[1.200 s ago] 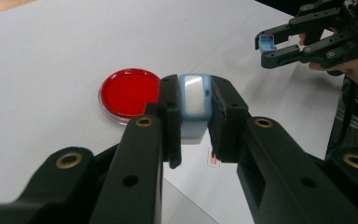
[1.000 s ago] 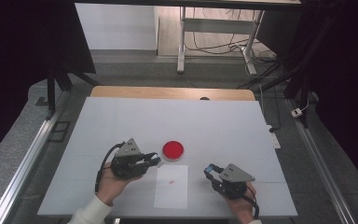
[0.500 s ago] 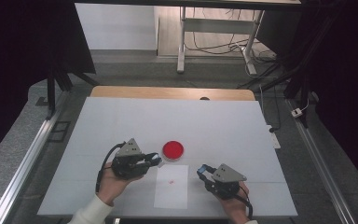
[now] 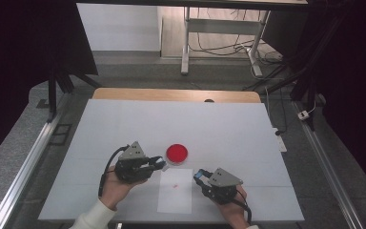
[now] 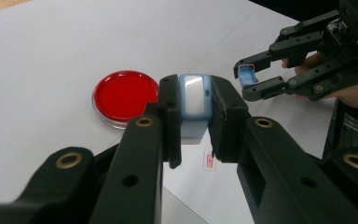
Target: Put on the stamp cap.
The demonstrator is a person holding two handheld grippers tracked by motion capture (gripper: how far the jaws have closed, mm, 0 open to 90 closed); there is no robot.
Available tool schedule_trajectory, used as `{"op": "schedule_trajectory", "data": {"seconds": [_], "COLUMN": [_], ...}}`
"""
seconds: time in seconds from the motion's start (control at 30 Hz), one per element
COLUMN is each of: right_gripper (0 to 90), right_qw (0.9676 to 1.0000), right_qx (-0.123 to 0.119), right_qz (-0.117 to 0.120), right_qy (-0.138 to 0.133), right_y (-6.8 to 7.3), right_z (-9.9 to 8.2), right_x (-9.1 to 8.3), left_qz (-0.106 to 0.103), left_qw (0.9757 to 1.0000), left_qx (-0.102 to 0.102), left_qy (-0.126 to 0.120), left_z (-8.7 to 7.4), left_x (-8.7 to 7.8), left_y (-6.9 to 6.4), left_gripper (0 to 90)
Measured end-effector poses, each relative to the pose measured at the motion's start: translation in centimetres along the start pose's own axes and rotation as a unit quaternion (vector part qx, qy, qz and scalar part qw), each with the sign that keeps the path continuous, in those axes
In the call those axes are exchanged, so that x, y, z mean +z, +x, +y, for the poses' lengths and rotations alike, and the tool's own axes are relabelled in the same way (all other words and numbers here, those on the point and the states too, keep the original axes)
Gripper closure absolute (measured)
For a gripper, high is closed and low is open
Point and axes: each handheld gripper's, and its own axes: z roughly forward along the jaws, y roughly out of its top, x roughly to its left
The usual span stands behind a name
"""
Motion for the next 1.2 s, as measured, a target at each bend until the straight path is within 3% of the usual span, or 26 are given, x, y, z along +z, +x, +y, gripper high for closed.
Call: {"op": "schedule_trajectory", "data": {"seconds": [1.2], "right_gripper": [64.8], "right_qw": [0.9995], "right_qx": [-0.027], "right_qz": [0.016], "right_qy": [-0.005], "right_y": [2.4], "right_z": [1.7], "right_x": [2.4], "left_qz": [-0.003], "left_qw": [0.9999], "left_qx": [-0.003], "left_qy": [-0.014], "left_z": [0.4], "left_x": [0.1], "left_y": [-0.6], "left_gripper": [75.5]}}
